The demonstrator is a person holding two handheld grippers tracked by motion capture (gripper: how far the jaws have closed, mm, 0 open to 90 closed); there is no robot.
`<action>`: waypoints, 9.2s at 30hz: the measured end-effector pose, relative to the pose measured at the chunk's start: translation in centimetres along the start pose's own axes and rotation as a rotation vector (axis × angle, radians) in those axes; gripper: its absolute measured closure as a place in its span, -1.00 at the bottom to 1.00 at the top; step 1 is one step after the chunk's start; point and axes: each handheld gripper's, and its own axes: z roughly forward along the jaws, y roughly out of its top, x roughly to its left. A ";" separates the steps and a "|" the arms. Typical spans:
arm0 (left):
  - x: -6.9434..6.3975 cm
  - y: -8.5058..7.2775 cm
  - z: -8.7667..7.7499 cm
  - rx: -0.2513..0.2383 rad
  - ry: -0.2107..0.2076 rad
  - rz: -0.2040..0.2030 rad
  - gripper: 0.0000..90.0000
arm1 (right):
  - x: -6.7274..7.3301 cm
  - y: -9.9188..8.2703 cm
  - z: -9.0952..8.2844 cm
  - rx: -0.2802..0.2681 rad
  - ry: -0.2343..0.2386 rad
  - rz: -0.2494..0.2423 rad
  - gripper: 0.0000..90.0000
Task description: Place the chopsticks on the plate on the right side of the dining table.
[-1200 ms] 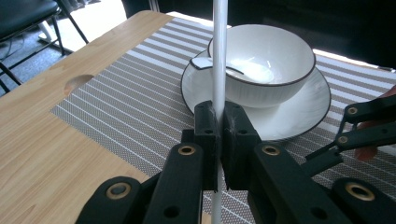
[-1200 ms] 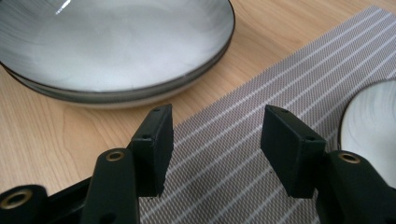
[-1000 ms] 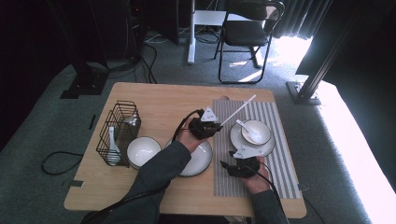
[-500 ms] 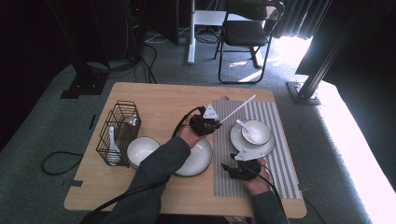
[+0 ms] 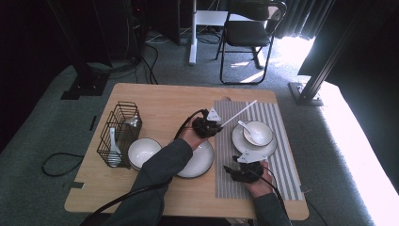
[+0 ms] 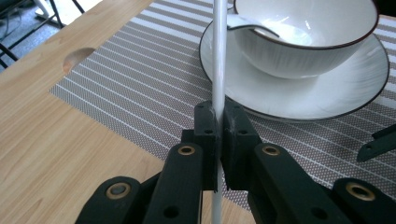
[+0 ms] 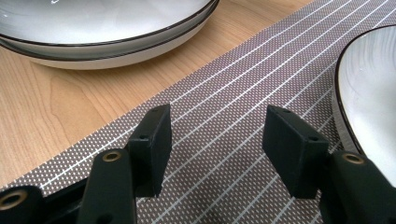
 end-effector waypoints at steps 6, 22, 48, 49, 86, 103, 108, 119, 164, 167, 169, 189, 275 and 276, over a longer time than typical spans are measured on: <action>0.1 -0.2 0.6 0.014 0.001 -0.006 0.92 | 0.0 -0.1 0.1 0.002 0.002 0.000 -0.07; -0.2 -0.2 3.5 0.116 0.008 -0.011 0.92 | 0.2 -0.1 0.1 -0.002 0.004 -0.004 -0.07; -2.2 2.0 6.0 0.179 0.019 0.072 0.92 | 0.1 -0.4 0.0 -0.005 0.008 0.000 -0.06; -2.2 2.0 6.1 0.182 0.020 0.075 0.91 | 0.1 -0.4 0.0 -0.004 0.006 -0.002 -0.07; -2.1 2.0 4.5 0.114 -0.024 0.046 0.65 | 0.0 -0.5 0.0 -0.005 0.001 0.001 -0.08; -1.5 0.5 1.9 0.050 -0.048 -0.044 0.60 | 0.0 -0.6 -0.1 -0.004 0.001 0.005 -0.08; -1.4 -0.4 1.9 0.069 -0.048 -0.064 0.59 | 0.0 -0.6 -0.1 -0.004 0.001 0.005 -0.08; -0.8 -1.7 2.2 0.115 -0.053 -0.075 0.59 | 0.1 -0.6 -0.1 -0.004 0.001 0.005 -0.08; -1.6 -0.1 5.2 0.167 -0.039 0.049 0.90 | 0.1 -0.6 -0.1 -0.004 0.003 0.002 -0.07; -1.6 -0.1 5.2 0.160 -0.044 0.044 0.84 | 0.1 -0.6 -0.1 -0.004 0.004 0.002 -0.08; -1.6 -0.1 5.0 0.160 -0.043 0.043 0.79 | 0.1 -0.6 -0.1 -0.004 0.004 0.002 -0.08; -0.7 -0.3 2.3 0.110 -0.039 -0.003 0.62 | 0.1 -0.6 0.0 0.003 0.004 -0.001 -0.11; -0.1 -1.3 -12.0 -0.055 -0.096 0.014 0.31 | -1.1 0.2 1.3 0.067 0.018 0.028 -0.27; 0.0 -1.3 -12.4 -0.059 -0.096 0.011 0.31 | -1.1 0.2 1.3 0.067 0.018 0.028 -0.27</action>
